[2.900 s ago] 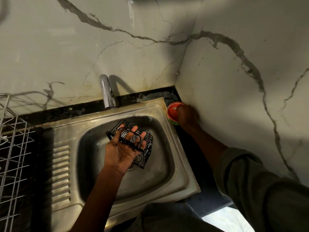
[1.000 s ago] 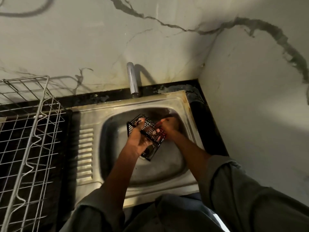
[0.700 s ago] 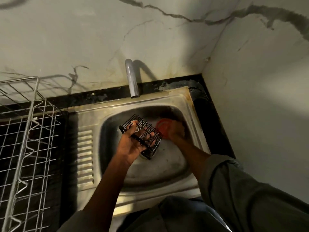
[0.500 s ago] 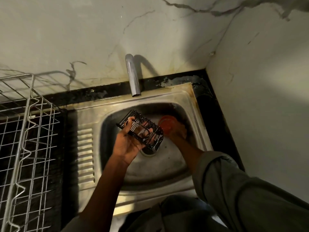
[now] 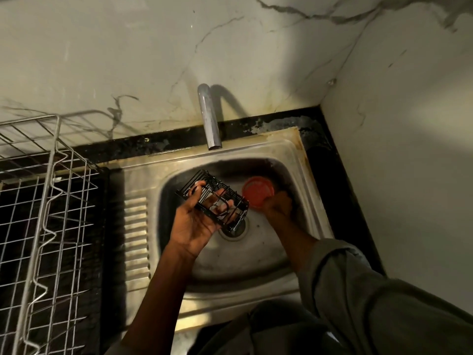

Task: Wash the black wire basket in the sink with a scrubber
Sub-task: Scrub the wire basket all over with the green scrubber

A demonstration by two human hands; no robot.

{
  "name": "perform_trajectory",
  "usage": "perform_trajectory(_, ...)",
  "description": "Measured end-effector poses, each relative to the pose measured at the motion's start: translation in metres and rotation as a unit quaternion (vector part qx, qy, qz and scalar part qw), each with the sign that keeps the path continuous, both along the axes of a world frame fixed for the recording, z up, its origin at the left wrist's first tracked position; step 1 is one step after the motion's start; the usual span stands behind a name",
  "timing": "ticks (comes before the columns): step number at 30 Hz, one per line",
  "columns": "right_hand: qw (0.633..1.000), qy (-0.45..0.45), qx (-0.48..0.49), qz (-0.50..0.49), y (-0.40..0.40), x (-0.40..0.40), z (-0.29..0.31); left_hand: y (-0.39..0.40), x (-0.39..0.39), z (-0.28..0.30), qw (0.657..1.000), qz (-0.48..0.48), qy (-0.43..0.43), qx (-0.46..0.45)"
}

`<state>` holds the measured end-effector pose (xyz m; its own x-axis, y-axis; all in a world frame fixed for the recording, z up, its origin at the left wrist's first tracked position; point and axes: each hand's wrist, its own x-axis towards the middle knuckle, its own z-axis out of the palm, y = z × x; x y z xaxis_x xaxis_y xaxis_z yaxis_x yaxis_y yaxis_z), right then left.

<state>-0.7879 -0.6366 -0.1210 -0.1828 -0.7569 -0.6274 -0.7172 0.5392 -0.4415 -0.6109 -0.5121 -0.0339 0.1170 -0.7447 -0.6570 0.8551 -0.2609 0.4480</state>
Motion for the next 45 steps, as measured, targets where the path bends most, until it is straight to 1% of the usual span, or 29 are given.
perform_trajectory(1, 1.000, -0.003, -0.011, -0.015, 0.000, 0.001, 0.001, 0.000, 0.000, 0.001, 1.000, 0.000, -0.006, 0.000)
perform_trajectory(4, 0.995, 0.036, -0.079, -0.041, 0.002, 0.004, 0.020, -0.002, 0.000, 0.007, 1.000, 0.006, -0.005, -0.002)
perform_trajectory(8, 0.991, 0.021, -0.125, -0.035, 0.004, -0.019, 0.057, -0.003, -0.008, 0.022, 0.999, -0.003, 0.011, -0.037)
perform_trajectory(11, 0.984, 0.004, -0.145, -0.103, -0.006, -0.046, 0.077, 0.000, -0.014, 0.028, 0.998, -0.009, 0.006, -0.058)
perform_trajectory(13, 0.972, -0.017, -0.170, -0.162, -0.015, -0.065, 0.087, -0.001, -0.020, 0.030, 0.998, -0.013, 0.004, -0.063)
perform_trajectory(15, 0.962, -0.024, -0.184, -0.199, -0.027, -0.084, 0.090, -0.002, -0.028, 0.030, 0.998, -0.011, -0.004, -0.061)
perform_trajectory(17, 0.959, -0.020, -0.180, -0.217, -0.042, -0.103, 0.074, -0.003, -0.036, 0.031, 0.998, -0.007, -0.010, -0.065)
perform_trajectory(20, 0.958, -0.024, -0.183, -0.221, -0.091, -0.143, -0.014, -0.006, -0.048, 0.037, 0.998, -0.006, -0.005, -0.070)
perform_trajectory(21, 0.958, -0.020, -0.183, -0.220, -0.101, -0.151, -0.031, -0.007, -0.052, 0.039, 0.998, -0.005, -0.006, -0.066)
perform_trajectory(23, 0.957, -0.030, -0.183, -0.223, -0.109, -0.160, -0.045, -0.008, -0.060, 0.044, 0.999, -0.002, 0.001, -0.052)
perform_trajectory(25, 0.957, -0.039, -0.182, -0.224, -0.106, -0.164, -0.048, -0.010, -0.066, 0.048, 0.999, 0.002, -0.006, -0.049)
perform_trajectory(27, 0.947, -0.044, -0.195, -0.251, -0.097, -0.163, -0.050, -0.011, -0.070, 0.052, 0.999, 0.007, -0.015, -0.051)
perform_trajectory(29, 0.935, -0.076, -0.214, -0.272, -0.066, -0.147, -0.018, -0.010, -0.073, 0.057, 0.999, 0.009, -0.024, -0.046)
perform_trajectory(30, 0.931, -0.110, -0.219, -0.270, -0.043, -0.134, 0.015, -0.008, -0.074, 0.060, 0.999, 0.010, -0.026, -0.044)
perform_trajectory(31, 0.927, -0.160, -0.220, -0.258, -0.011, -0.115, 0.069, -0.007, -0.076, 0.063, 0.999, 0.012, -0.029, -0.041)
perform_trajectory(32, 0.922, -0.219, -0.207, -0.243, 0.008, -0.098, 0.100, -0.005, -0.078, 0.066, 0.999, 0.016, -0.033, -0.039)
perform_trajectory(34, 0.906, -0.343, -0.162, -0.187, 0.032, -0.073, 0.141, -0.001, -0.081, 0.071, 0.998, 0.024, -0.031, -0.043)
perform_trajectory(35, 0.907, -0.362, -0.167, -0.137, 0.041, -0.062, 0.156, 0.000, -0.082, 0.073, 0.998, 0.025, -0.028, -0.046)
perform_trajectory(36, 0.904, -0.367, -0.204, -0.085, 0.047, -0.052, 0.165, 0.001, -0.082, 0.075, 0.998, 0.027, -0.026, -0.052)
perform_trajectory(37, 0.909, -0.329, -0.254, -0.020, 0.054, -0.041, 0.176, 0.002, -0.082, 0.076, 0.998, 0.027, -0.028, -0.059)
perform_trajectory(39, 0.904, -0.251, -0.330, 0.102, 0.063, -0.023, 0.193, 0.003, -0.082, 0.078, 0.996, 0.030, -0.027, -0.077)
perform_trajectory(41, 0.887, -0.210, -0.360, 0.200, 0.070, -0.005, 0.203, 0.004, -0.083, 0.079, 0.995, 0.029, -0.028, -0.091)
perform_trajectory(43, 0.857, -0.152, -0.384, 0.307, 0.073, 0.009, 0.211, 0.006, -0.085, 0.079, 0.995, 0.033, -0.048, -0.087)
perform_trajectory(44, 0.838, -0.105, -0.410, 0.346, 0.070, 0.015, 0.212, 0.006, -0.086, 0.079, 0.994, 0.033, -0.055, -0.087)
perform_trajectory(45, 0.823, -0.054, -0.436, 0.360, 0.067, 0.019, 0.213, 0.006, -0.086, 0.080, 0.994, 0.033, -0.061, -0.083)
